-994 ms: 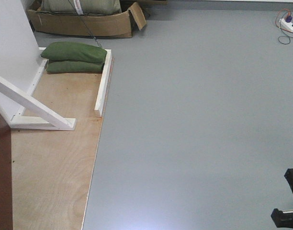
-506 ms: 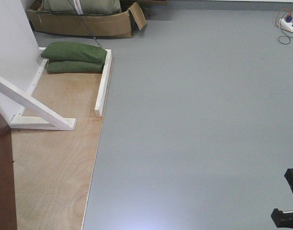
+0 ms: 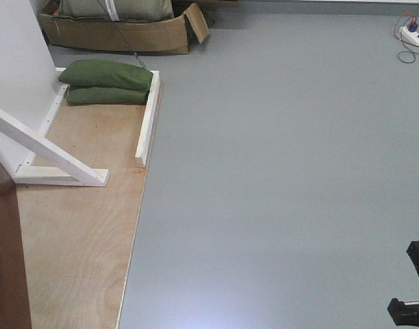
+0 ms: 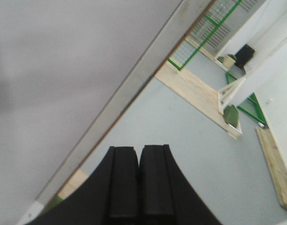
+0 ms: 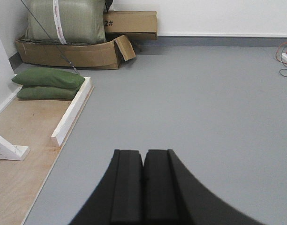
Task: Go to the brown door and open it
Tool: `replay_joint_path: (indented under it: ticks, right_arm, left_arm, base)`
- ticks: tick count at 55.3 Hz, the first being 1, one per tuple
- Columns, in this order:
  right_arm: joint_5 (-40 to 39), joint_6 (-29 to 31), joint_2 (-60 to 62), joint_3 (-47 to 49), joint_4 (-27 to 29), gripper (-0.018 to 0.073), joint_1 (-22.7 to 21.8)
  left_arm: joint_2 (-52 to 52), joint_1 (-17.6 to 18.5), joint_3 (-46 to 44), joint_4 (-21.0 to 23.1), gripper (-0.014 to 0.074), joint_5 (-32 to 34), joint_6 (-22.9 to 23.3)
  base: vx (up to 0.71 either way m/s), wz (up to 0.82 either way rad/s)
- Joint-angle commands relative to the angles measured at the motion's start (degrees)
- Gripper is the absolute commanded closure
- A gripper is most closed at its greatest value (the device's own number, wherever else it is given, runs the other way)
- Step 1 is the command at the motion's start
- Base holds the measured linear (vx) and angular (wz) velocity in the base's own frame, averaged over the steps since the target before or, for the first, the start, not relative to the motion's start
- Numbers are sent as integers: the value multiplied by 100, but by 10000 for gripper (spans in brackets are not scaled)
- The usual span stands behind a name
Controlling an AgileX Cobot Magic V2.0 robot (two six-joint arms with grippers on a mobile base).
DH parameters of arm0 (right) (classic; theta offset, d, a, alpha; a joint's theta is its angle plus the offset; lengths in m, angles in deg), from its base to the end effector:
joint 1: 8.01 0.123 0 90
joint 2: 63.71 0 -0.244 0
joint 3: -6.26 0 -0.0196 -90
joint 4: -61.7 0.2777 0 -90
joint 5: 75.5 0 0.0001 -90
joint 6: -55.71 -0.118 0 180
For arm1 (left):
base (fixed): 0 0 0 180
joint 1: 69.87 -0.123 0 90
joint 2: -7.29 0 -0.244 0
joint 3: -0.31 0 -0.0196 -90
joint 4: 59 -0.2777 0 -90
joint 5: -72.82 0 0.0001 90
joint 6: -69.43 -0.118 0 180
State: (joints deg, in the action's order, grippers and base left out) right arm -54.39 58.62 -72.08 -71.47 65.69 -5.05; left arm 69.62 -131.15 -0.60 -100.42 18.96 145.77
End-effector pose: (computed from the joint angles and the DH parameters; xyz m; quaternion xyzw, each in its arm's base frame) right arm 0.1467 0.0106 0.1621 -0.0225 0.8044 0.0296 0.5930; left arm 0.0487 0.2201 0.4596 -0.7283 0.3073 0.2842 0.5426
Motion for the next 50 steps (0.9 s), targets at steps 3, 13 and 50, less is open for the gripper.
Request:
replay_joint_path:
  ticks: [3, 13, 50]
  right_arm:
    - [-445, 37, 32, -25, -19, 559, 13]
    - [-445, 37, 32, -25, -19, 559, 13]
    - [-440, 37, 32, -25, -19, 559, 13]
  left_arm:
    - [-161, 3, -134, 597, 460, 329, -447]
    - [-165, 3, -134, 1649, 460, 246, -1057]
    - [-317, 1223, -134, 3513, 460, 446, -1088]
  base:
    - [0, 0]
    - [0, 0]
    - [0, 0]
